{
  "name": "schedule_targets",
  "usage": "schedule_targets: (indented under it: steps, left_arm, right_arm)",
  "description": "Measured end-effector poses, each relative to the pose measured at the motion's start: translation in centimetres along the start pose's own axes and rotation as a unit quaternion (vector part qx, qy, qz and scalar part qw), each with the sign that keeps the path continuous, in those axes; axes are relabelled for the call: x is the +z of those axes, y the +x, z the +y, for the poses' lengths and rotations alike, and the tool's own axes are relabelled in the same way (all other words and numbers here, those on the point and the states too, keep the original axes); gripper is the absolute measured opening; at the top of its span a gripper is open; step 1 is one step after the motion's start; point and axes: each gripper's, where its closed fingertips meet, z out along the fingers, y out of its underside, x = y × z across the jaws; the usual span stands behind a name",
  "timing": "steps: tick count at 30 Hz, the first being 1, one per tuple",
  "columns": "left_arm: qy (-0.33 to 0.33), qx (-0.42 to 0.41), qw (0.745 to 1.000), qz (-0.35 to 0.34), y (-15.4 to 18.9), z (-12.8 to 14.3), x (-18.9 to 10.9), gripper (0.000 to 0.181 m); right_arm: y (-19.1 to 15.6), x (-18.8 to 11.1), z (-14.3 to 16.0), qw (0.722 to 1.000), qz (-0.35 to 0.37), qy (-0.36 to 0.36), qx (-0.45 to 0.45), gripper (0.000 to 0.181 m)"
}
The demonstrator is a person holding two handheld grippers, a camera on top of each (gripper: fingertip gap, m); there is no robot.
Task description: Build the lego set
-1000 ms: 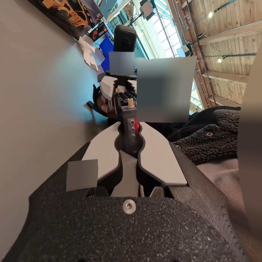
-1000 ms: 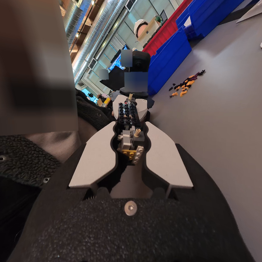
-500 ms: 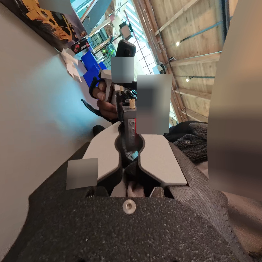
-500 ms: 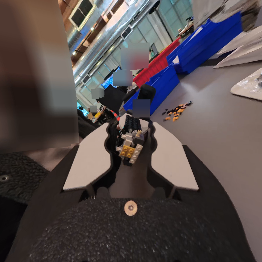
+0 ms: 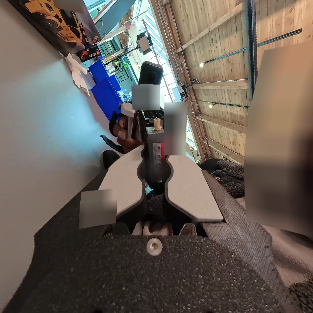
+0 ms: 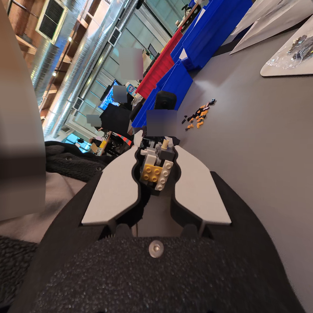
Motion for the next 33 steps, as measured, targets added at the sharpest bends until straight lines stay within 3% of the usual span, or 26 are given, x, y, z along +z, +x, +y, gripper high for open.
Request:
schedule_targets:
  steps: [1, 13, 21, 33]
  left_arm:
    - [-0.001, -0.001, 1.0, 0.0, 0.0, 0.1, 0.0, 0.017]
    - [-0.009, -0.022, 0.999, -0.025, -1.2, 0.6, -0.1, 0.017]
    - [-0.008, -0.024, 0.999, -0.041, -1.5, 0.5, -0.1, 0.017]
    - [0.012, -0.055, 0.997, -0.047, -2.0, 0.1, -0.6, 0.017]
  right_arm:
    - [0.0, 0.0, -0.1, 1.0, -0.004, 0.005, 0.011, 0.035]
    - [1.2, 0.2, 0.5, 0.996, -0.004, 0.015, 0.085, 0.032]
    - [1.4, 0.3, 0.0, 0.996, -0.018, -0.004, 0.093, 0.041]
    - [2.5, 1.4, 0.4, 0.995, -0.024, -0.03, 0.088, 0.034]
